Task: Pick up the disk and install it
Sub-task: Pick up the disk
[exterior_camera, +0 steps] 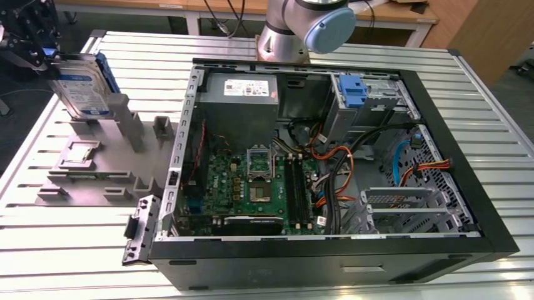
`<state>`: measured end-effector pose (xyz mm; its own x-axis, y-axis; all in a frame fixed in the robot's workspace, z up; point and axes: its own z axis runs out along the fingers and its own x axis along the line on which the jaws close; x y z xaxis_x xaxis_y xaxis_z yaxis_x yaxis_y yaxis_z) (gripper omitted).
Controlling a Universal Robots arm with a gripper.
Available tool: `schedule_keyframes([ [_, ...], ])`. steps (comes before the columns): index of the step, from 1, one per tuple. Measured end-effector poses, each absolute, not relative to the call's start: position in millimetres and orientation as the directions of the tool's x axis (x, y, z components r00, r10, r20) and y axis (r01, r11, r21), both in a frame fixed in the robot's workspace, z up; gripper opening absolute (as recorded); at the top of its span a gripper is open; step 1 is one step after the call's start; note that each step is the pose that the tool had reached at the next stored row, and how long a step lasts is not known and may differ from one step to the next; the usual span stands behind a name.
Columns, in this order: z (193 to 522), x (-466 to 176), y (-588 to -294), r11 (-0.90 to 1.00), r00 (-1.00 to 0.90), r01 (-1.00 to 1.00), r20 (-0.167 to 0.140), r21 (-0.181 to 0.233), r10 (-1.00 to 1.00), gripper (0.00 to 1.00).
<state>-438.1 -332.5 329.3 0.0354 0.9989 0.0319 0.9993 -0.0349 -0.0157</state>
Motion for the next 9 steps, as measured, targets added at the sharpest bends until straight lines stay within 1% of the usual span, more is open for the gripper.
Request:
schedule_keyframes([
  [9,333.7,-438.1,-332.5,-0.035,0.035,0.999,0.032,-0.015,0.999,0.37],
])
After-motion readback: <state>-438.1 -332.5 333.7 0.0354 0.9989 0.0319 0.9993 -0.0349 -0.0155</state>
